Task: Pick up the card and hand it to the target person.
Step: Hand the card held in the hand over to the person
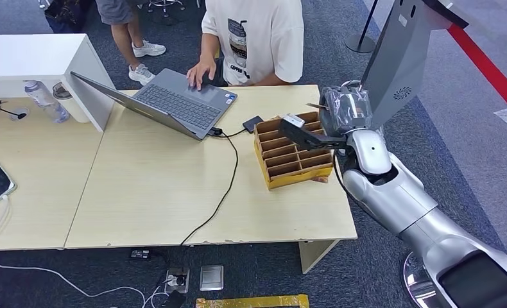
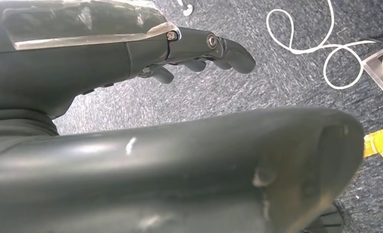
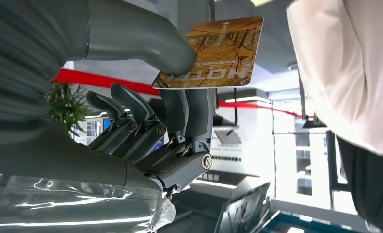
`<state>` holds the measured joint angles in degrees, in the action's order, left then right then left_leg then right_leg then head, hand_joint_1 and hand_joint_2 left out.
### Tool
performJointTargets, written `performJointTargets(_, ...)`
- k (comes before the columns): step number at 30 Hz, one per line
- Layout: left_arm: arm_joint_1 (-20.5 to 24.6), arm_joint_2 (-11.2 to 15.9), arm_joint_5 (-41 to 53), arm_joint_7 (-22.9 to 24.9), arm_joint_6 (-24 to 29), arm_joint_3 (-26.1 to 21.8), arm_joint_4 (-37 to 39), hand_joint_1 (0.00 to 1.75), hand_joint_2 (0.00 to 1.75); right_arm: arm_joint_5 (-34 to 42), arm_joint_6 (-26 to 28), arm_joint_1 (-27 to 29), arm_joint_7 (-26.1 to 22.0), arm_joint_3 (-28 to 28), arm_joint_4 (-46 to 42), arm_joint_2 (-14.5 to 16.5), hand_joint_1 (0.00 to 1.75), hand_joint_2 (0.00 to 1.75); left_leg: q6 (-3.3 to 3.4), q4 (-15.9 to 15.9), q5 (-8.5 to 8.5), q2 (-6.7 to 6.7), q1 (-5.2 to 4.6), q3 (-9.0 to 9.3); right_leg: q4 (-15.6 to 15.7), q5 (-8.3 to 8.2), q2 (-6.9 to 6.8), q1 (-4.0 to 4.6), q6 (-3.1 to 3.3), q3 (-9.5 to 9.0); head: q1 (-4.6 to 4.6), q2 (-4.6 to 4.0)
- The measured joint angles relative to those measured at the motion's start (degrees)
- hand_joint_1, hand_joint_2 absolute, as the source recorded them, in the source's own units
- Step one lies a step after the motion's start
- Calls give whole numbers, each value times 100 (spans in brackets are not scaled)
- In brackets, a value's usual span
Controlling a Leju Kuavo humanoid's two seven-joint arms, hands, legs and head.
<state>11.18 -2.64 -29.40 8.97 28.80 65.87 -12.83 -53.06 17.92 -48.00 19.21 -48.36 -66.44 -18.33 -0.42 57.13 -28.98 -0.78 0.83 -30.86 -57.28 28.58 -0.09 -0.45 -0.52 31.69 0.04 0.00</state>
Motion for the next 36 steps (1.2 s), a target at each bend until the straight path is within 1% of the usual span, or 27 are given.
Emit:
performJointTargets(7,22,-1,-2,-2,1,1,0,0,0,-27,-58,-56,64,93,-662,-243,171,175,0,0,0,0,0,0,0,0,0,0,0,-1,-2,0)
performJointTargets(11,38,-1,-2,7,1,2,0,0,0,-30,9,-58,80,147,-773,-280,175,175,0,0,0,0,0,0,0,0,0,0,0,-1,1,0)
performJointTargets(14,60,-1,-2,10,2,3,-1,0,0,-8,209,-59,12,153,-713,-263,175,175,0,0,0,-1,0,-1,0,0,0,0,0,-2,0,0)
performJointTargets(18,80,-2,-2,11,-10,4,-1,0,0,-5,639,-67,-91,163,-372,-169,175,175,0,-1,0,-2,0,-2,-1,0,-1,0,0,-3,-1,0)
performJointTargets(21,80,-4,-1,18,-59,10,0,0,0,38,1042,-83,-204,177,96,-35,175,175,0,-1,0,-2,0,-3,-1,0,-2,0,0,-3,-3,0)
performJointTargets(25,67,-7,26,18,-113,46,0,0,0,108,1448,-104,-347,204,721,165,175,175,0,-1,1,-2,0,-4,-2,0,-4,0,0,-3,2,0)
performJointTargets(30,73,-9,108,17,-171,109,0,0,0,198,1779,-181,-480,259,1506,462,175,175,1,-1,1,-3,0,-4,-2,0,-7,0,0,-3,-2,1)
performJointTargets(36,81,-11,167,17,-178,188,0,0,0,191,1981,-261,-519,281,2111,692,175,175,1,0,2,-4,0,-6,-2,0,-9,0,0,-1,2,1)
